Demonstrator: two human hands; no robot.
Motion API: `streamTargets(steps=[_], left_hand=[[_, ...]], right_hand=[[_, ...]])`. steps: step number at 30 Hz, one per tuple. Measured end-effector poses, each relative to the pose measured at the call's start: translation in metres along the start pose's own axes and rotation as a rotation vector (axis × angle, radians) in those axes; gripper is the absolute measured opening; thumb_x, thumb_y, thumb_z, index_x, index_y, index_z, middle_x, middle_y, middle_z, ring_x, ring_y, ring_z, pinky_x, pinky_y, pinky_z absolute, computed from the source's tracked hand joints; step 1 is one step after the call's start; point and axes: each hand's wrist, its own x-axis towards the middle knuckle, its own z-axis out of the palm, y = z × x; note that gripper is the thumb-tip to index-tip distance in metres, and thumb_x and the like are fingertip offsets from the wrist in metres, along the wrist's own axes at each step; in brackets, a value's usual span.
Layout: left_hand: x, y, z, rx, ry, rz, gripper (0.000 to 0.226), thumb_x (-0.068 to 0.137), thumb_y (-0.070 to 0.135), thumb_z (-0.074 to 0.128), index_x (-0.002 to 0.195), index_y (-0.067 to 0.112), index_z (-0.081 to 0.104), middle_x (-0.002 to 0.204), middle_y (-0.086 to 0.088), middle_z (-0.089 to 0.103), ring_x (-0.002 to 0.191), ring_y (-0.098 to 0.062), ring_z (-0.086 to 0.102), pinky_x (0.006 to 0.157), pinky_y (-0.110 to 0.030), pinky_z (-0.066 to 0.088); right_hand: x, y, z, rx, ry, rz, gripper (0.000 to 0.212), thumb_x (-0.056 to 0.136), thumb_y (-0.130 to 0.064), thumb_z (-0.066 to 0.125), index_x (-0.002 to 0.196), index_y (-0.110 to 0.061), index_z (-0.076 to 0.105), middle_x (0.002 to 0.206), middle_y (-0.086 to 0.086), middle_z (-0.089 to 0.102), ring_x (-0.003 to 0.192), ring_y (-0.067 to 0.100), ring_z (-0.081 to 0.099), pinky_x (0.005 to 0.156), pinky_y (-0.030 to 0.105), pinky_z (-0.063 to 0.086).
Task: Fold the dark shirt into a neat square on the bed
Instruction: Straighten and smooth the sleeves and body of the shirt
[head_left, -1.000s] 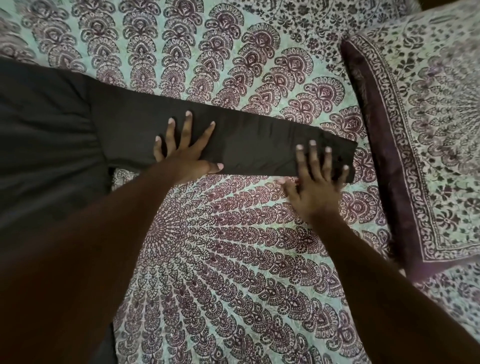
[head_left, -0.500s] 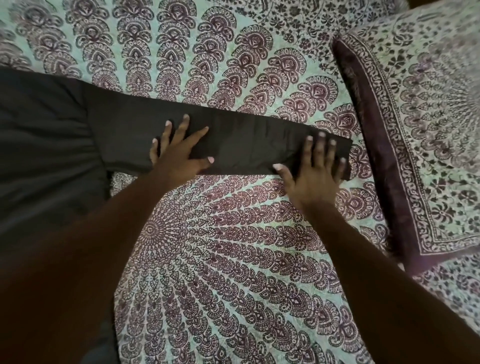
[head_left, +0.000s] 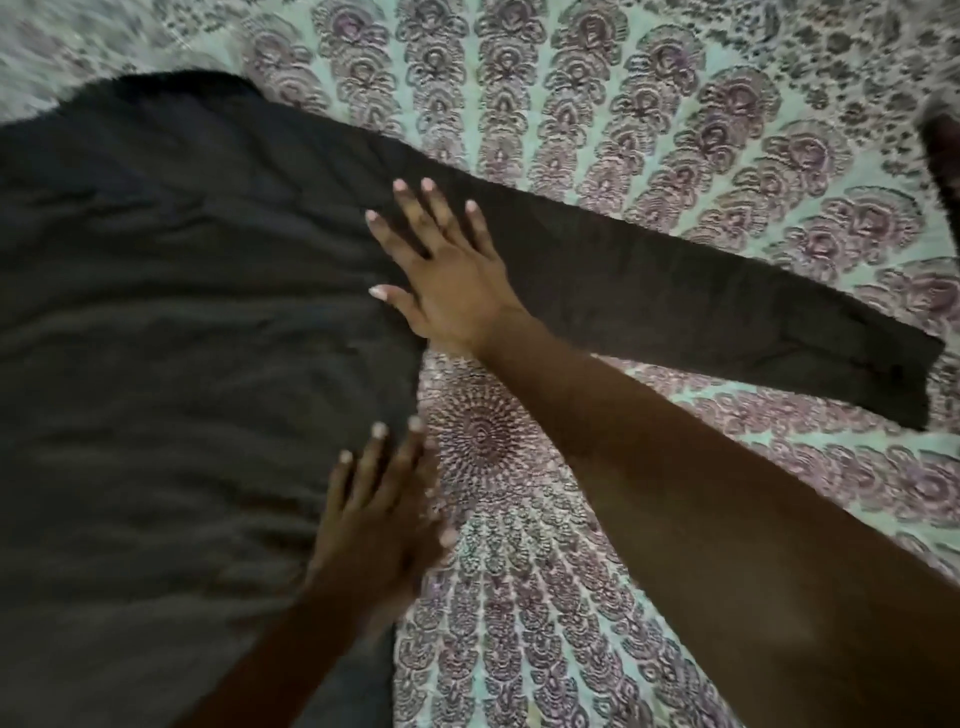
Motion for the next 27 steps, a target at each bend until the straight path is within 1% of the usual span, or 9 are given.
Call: streamTargets(steps=[2,5,8,11,15,18,21,24,27], left_hand=[[-0.021,0.004,-0.004,-0.198,-0.002,0.164,0.063,0.109,0.052,0.026,0.163,0.02,0.031,0.174,0.003,0.02,0.159,-0.026,0.024,0.12,-0.049,0.032],[-0.016,-0.023,-0.022,-0.495,0.235,0.021,0.045,0.106,0.027,0.047,0.149,0.013,0.054,0.161,-0.002,0.046,0.146,-0.021,0.048,0.113,-0.046,0.046],[0.014,-0.077,-0.04,-0.269,0.378,-0.269,0.048,0.105,0.027,0.049,0.147,0.005,0.053,0.163,-0.012,0.043,0.152,-0.032,0.038,0.12,-0.052,0.037],[0.008,-0.111,-0.037,-0.062,0.216,-0.368,0.072,0.101,0.051,0.044,0.161,0.012,0.034,0.173,-0.008,0.02,0.16,-0.031,0.018,0.125,-0.052,0.025],[-0.072,-0.079,-0.002,0.069,0.002,-0.108,0.092,0.093,0.068,0.046,0.164,0.013,0.025,0.175,-0.007,0.009,0.161,-0.033,0.014,0.125,-0.058,0.02],[-0.138,-0.046,0.015,0.034,-0.05,0.098,0.089,0.093,0.069,0.05,0.162,0.016,0.032,0.174,-0.004,0.016,0.16,-0.033,0.017,0.123,-0.057,0.022],[-0.166,-0.04,0.01,-0.022,-0.025,0.181,0.078,0.097,0.058,0.052,0.161,0.018,0.036,0.174,-0.002,0.019,0.159,-0.027,0.024,0.122,-0.051,0.024],[-0.143,-0.067,-0.011,-0.096,0.133,-0.128,0.071,0.099,0.046,0.05,0.161,0.015,0.036,0.173,-0.005,0.021,0.159,-0.028,0.025,0.125,-0.051,0.025],[-0.126,-0.099,-0.022,-0.049,0.096,-0.328,0.079,0.098,0.053,0.045,0.163,0.01,0.029,0.174,-0.009,0.016,0.161,-0.03,0.016,0.126,-0.054,0.022]], right_hand=[[0.012,-0.015,0.011,-0.07,-0.072,-0.094,0.074,0.101,-0.069,0.03,0.165,-0.036,0.014,0.175,0.004,-0.001,0.161,0.029,-0.007,0.126,0.059,-0.003],[-0.006,-0.028,0.034,-0.152,-0.096,-0.222,0.077,0.099,-0.072,0.021,0.165,-0.033,0.017,0.174,0.006,0.007,0.161,0.032,-0.002,0.124,0.065,-0.004],[-0.061,-0.038,0.04,-0.191,-0.117,-0.342,0.076,0.101,-0.07,0.023,0.165,-0.03,0.017,0.174,0.01,0.006,0.16,0.036,-0.003,0.122,0.068,0.002],[-0.123,-0.045,0.036,-0.164,-0.164,-0.472,0.068,0.105,-0.064,0.032,0.164,-0.033,0.021,0.174,0.008,0.006,0.161,0.035,0.0,0.121,0.067,0.013],[-0.124,-0.051,0.028,-0.106,-0.141,-0.341,0.069,0.103,-0.067,0.034,0.164,-0.038,0.022,0.174,0.008,0.004,0.161,0.035,-0.001,0.119,0.072,0.017],[-0.066,-0.074,0.022,-0.101,-0.016,-0.134,0.072,0.101,-0.07,0.037,0.164,-0.038,0.021,0.175,0.008,0.003,0.16,0.037,-0.002,0.123,0.069,0.007],[-0.033,-0.103,0.039,-0.129,-0.028,-0.1,0.075,0.099,-0.075,0.033,0.163,-0.037,0.023,0.175,0.007,0.004,0.16,0.038,-0.002,0.124,0.067,0.005],[-0.062,-0.127,0.06,-0.186,-0.096,-0.181,0.08,0.097,-0.076,0.03,0.165,-0.035,0.019,0.175,0.006,0.005,0.16,0.037,-0.001,0.122,0.068,0.009],[-0.136,-0.142,0.061,-0.164,-0.156,-0.311,0.078,0.098,-0.075,0.033,0.164,-0.037,0.017,0.174,0.007,0.003,0.16,0.038,-0.002,0.122,0.067,0.009]])
